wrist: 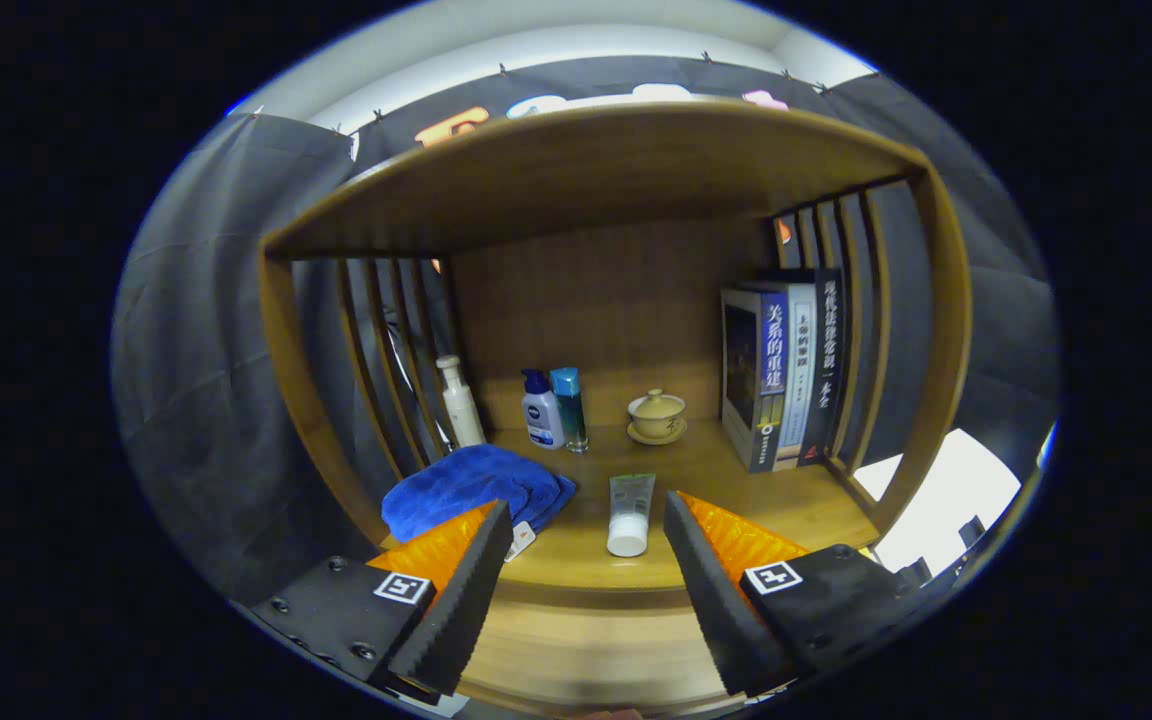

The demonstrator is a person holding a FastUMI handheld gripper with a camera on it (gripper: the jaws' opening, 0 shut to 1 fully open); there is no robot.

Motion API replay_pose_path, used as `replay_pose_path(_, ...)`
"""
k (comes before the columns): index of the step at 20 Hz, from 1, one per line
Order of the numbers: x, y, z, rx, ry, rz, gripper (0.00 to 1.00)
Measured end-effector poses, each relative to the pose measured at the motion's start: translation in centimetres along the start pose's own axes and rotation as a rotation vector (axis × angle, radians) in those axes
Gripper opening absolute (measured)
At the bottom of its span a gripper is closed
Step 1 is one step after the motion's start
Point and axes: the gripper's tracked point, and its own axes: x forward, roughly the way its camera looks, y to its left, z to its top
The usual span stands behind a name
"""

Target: Pull open the drawer, take out the items inside it, and place them on the countertop above the cabinet.

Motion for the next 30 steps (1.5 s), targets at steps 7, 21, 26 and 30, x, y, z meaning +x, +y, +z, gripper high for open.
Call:
replay_pose_path(7,-7.7,1.6,-1.8,-0.022,-0.104,0.011,0.98)
replay_pose_path(21,-11.4,0.8,-14.3,-0.081,-0.146,-0.061,0.98)
replay_pose_path(26,-12.7,0.3,-16.6,-0.063,-0.154,-0.088,0.98)
replay_pose_path(30,-12.5,-0.8,-18.5,-0.057,-0.142,-0.121,0.99)
